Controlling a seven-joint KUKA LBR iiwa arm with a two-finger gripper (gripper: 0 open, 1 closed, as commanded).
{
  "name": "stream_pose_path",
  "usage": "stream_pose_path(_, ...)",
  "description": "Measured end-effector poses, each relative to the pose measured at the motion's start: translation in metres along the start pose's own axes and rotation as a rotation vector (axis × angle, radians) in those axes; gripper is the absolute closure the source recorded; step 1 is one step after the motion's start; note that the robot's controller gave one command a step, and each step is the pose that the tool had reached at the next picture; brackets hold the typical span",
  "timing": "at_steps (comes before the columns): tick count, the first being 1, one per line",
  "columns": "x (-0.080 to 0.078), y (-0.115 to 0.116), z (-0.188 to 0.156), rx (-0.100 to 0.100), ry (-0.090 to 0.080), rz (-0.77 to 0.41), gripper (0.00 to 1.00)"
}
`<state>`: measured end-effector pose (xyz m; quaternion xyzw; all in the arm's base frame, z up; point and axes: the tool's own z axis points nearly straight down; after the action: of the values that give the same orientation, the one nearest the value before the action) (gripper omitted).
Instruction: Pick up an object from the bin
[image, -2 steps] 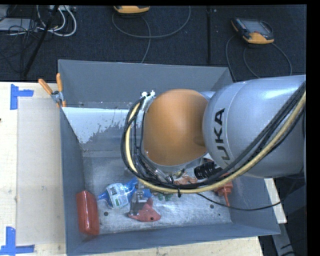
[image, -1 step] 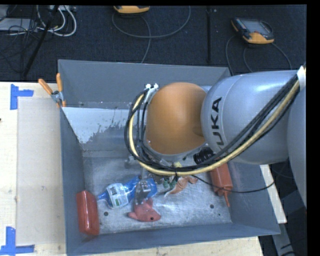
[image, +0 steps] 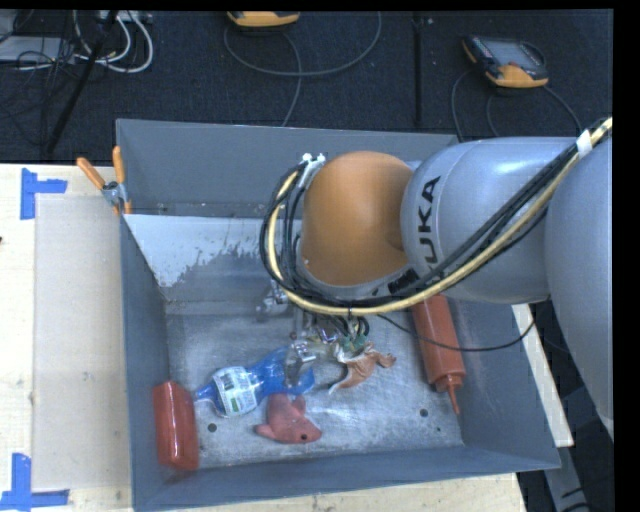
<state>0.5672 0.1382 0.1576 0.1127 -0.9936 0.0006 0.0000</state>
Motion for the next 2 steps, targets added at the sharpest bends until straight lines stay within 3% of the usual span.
stream_pose_path(1, 0.011, 0.008, 0.011, -0.002, 0.001, 0.035, 0.00)
stream_pose_path(2, 0.004, 0.001, 0.069, -0.002, -0.004, -0.073, 0.00)
